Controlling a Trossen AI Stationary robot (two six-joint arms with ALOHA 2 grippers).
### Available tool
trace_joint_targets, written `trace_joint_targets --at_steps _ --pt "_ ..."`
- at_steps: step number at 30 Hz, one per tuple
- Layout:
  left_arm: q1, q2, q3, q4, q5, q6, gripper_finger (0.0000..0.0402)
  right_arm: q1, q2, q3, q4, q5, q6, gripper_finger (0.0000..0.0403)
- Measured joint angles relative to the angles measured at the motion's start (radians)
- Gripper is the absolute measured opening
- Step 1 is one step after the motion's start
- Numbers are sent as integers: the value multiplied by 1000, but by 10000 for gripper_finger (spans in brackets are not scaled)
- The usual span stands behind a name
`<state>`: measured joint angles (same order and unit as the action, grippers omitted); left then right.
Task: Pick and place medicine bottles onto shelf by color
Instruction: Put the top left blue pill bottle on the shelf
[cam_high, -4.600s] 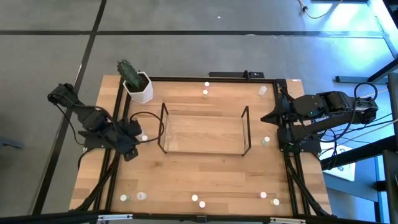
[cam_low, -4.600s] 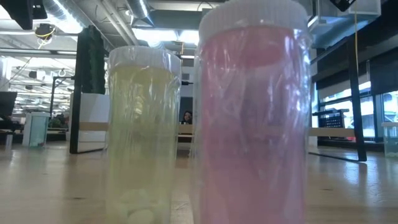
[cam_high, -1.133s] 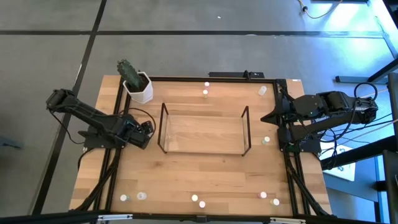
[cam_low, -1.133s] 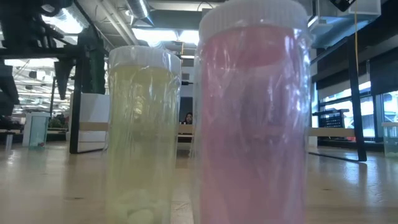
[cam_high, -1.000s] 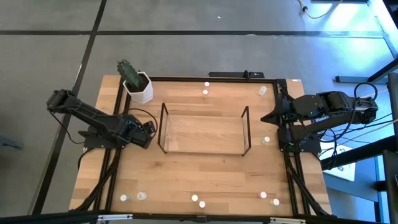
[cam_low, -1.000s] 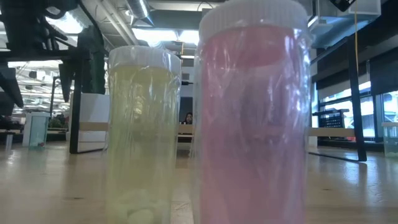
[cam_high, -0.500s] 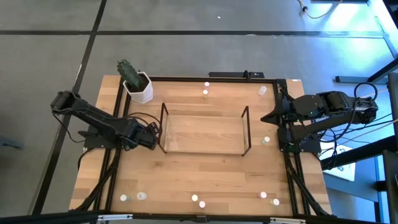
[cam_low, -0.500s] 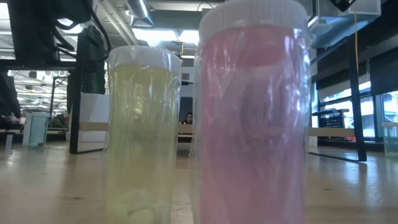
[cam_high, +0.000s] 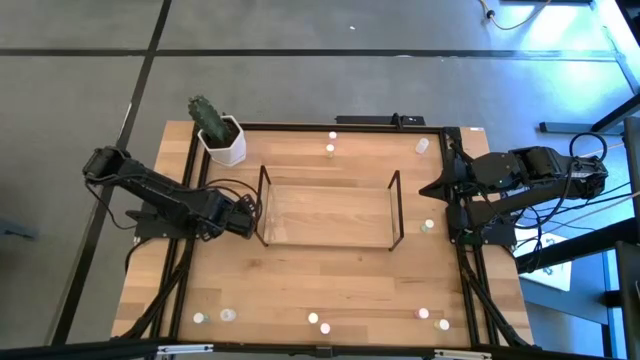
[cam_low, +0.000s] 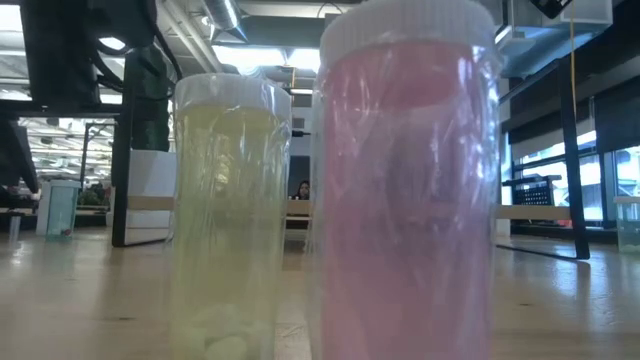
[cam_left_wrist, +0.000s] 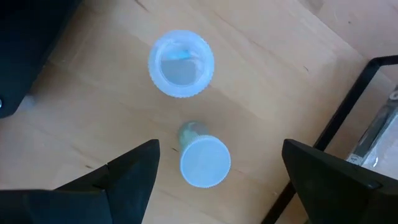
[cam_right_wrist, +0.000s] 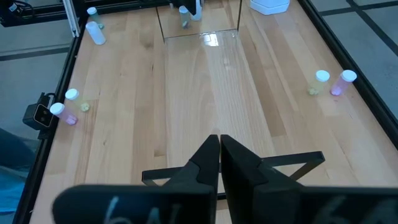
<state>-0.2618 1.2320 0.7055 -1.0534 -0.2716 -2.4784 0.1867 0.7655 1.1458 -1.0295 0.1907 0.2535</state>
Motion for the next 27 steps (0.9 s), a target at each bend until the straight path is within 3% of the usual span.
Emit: trace_joint_targets --at_steps 27 --pt "21 12 0 17 4 -25 332 0 0 0 0 0 0 18"
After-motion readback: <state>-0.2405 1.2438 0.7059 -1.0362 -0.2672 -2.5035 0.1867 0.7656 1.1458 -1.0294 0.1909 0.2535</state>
